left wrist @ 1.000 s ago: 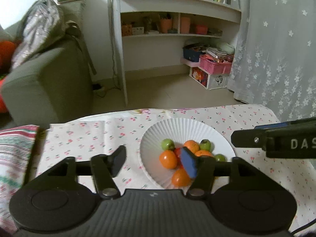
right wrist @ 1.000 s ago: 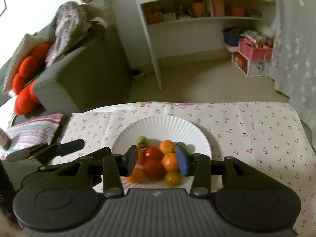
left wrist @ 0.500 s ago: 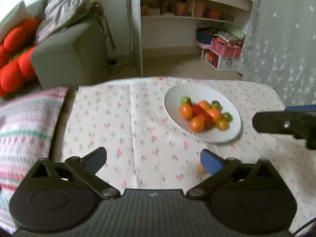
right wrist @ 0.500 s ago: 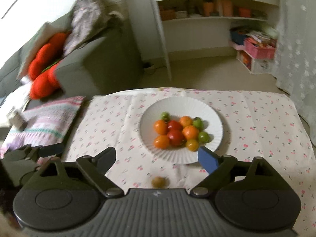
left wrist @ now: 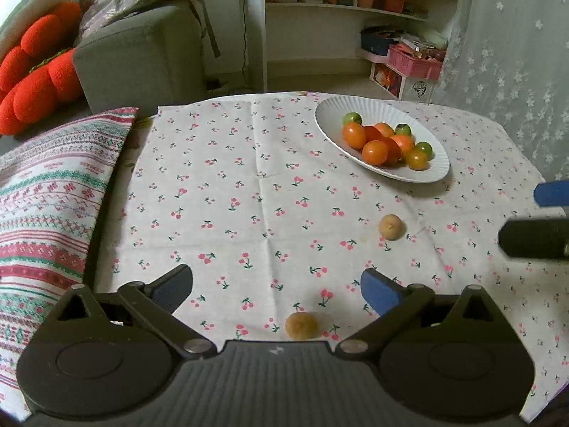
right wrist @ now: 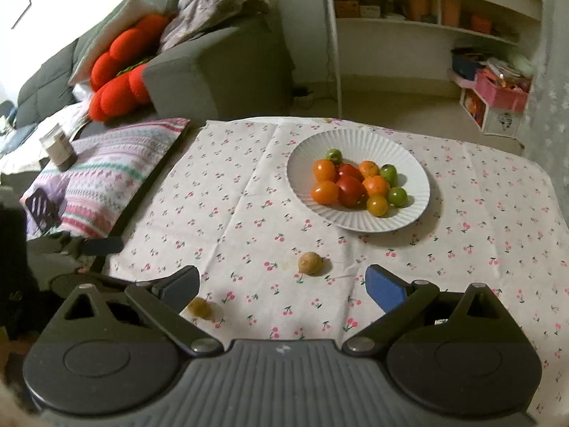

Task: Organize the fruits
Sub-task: 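Withdraw both tools from the plate toward the small brown fruits, then grasp a small brown fruit with the left tool while the right tool grasps another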

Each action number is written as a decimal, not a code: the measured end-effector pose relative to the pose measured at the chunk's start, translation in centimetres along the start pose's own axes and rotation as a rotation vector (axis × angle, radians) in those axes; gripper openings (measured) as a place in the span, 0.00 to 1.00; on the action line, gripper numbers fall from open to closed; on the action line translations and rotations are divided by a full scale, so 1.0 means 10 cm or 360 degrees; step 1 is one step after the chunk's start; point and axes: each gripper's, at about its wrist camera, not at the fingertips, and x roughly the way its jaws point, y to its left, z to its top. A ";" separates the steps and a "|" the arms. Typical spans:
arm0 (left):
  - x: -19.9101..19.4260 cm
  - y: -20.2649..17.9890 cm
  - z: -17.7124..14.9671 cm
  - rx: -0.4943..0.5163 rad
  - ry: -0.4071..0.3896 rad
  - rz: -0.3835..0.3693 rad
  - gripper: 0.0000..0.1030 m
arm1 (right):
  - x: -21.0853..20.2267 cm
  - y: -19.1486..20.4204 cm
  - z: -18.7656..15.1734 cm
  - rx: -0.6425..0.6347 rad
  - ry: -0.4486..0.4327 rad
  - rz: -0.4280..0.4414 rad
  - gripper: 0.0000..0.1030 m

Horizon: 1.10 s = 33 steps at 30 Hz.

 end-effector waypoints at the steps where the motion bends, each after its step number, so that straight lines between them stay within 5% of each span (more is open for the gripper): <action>1: 0.02 -0.01 -0.01 0.0002 0.0009 -0.0013 0.87 | 0.02 0.02 -0.02 -0.0024 0.0015 -0.0006 0.97; 13: 0.23 0.00 -0.14 -0.0005 0.0151 -0.0072 0.69 | 0.17 0.16 -0.26 -0.0200 0.0175 -0.0051 0.94; 22: 0.43 0.07 -0.26 -0.0106 0.0279 -0.0184 0.43 | 0.33 0.28 -0.41 -0.0331 0.0322 -0.0047 0.71; 27: 0.49 0.01 -0.29 -0.0036 0.0307 -0.0200 0.20 | 0.38 0.35 -0.46 -0.0399 0.0366 -0.0049 0.70; 33: 0.53 0.03 -0.28 -0.0027 0.0298 -0.0197 0.11 | 0.48 0.38 -0.52 -0.0454 0.0433 -0.0062 0.69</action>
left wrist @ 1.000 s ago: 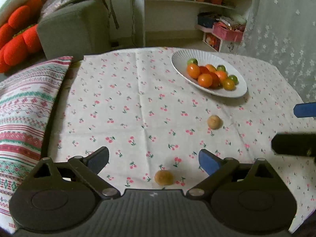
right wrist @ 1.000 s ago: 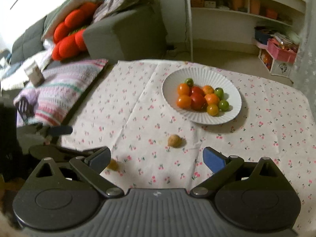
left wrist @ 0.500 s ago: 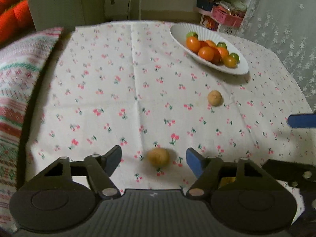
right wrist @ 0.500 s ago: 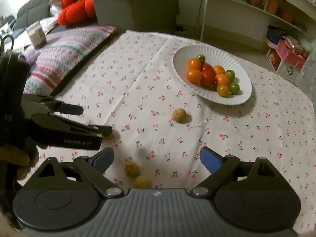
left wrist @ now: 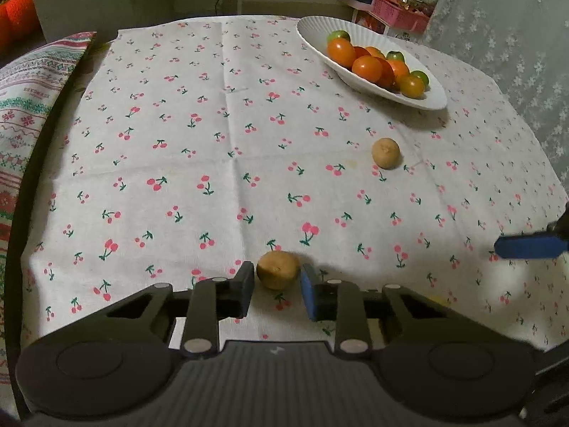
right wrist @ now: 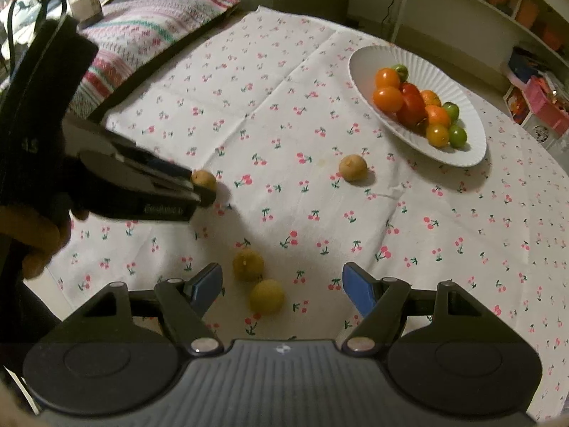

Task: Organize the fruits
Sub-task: 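Grasp a small brown fruit with the left tool while the right tool grasps another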

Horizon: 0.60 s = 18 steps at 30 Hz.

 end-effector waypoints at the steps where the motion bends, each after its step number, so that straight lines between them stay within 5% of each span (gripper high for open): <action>1: 0.01 0.00 0.00 0.0000 0.0001 -0.0006 0.11 | 0.02 0.01 -0.01 -0.0009 0.0015 0.0001 0.69; 3: 0.01 -0.02 0.01 0.0018 0.0001 -0.0001 0.11 | 0.08 0.04 -0.02 -0.0022 0.0042 0.0006 0.67; 8: 0.01 -0.03 0.01 0.0030 0.0003 0.0000 0.10 | 0.23 0.10 -0.05 -0.0084 0.0130 -0.0013 0.44; 15: -0.03 -0.02 0.02 0.0017 -0.0013 -0.0008 0.10 | 0.34 0.07 -0.05 -0.0065 0.0156 -0.0022 0.43; 18: -0.03 -0.02 0.02 0.0021 -0.0014 -0.0004 0.10 | 0.38 0.09 -0.05 -0.0085 0.0173 0.0007 0.33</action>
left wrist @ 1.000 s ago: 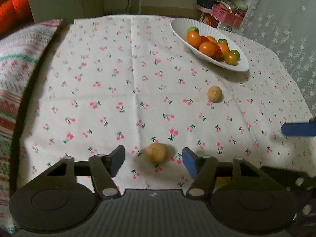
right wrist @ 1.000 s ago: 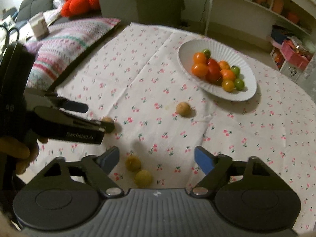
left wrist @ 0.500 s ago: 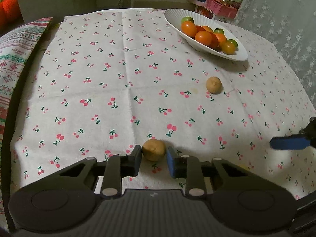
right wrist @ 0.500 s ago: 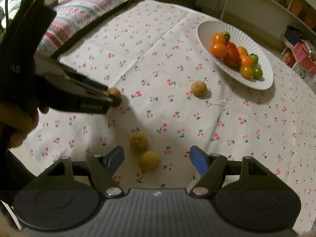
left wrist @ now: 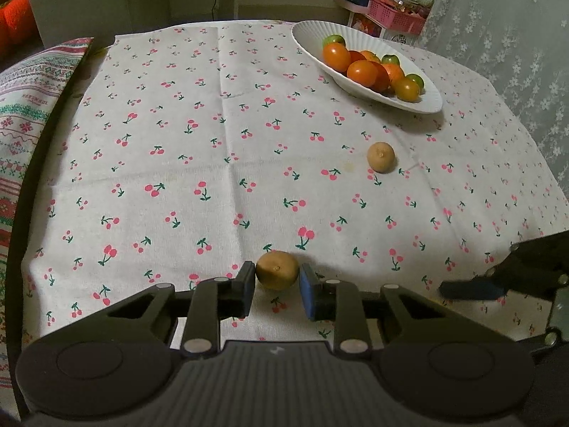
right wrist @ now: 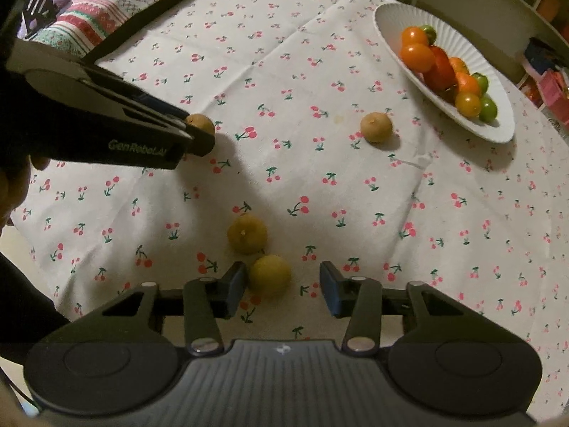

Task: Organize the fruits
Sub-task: 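Grasp a small brown fruit with the left tool while the right tool grasps another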

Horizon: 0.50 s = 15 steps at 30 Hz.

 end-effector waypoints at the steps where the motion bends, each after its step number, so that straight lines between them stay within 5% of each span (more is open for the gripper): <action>1: 0.00 0.00 0.00 -0.0001 -0.0002 0.0001 0.10 | 0.00 0.01 0.00 -0.0016 -0.0003 0.0014 0.26; 15: -0.10 0.05 0.03 -0.0034 -0.0052 -0.0013 0.10 | -0.15 -0.10 0.07 0.0039 -0.0070 -0.0061 0.23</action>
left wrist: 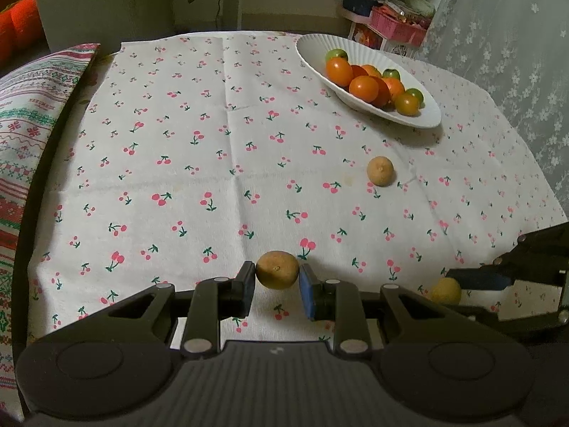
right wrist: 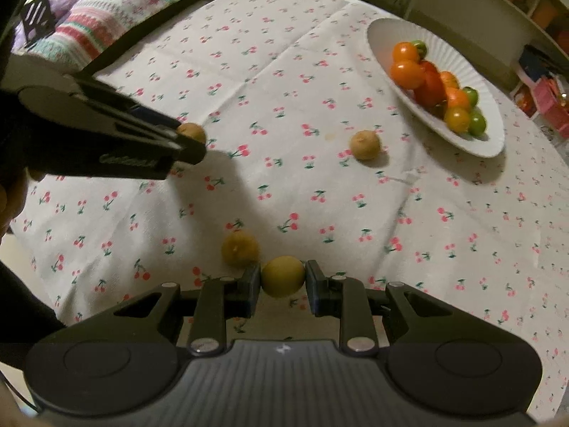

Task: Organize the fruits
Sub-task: 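Grasp a small brown fruit with the left tool while the right tool grasps another, then carry both small brown fruits over the white plate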

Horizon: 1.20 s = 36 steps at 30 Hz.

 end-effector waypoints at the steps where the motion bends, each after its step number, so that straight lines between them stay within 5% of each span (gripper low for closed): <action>1: -0.01 0.00 0.00 -0.0004 -0.0004 -0.0001 0.10 | -0.01 -0.02 0.01 0.0009 -0.0009 -0.0007 0.23; 15: -0.21 0.00 0.11 -0.0033 -0.0149 -0.0019 0.10 | -0.40 -0.31 0.11 0.0121 -0.0239 -0.0028 0.23; 36: -0.33 -0.17 0.48 -0.0027 -0.0337 -0.0022 0.10 | -0.51 -0.73 0.22 0.0233 -0.0332 -0.0112 0.23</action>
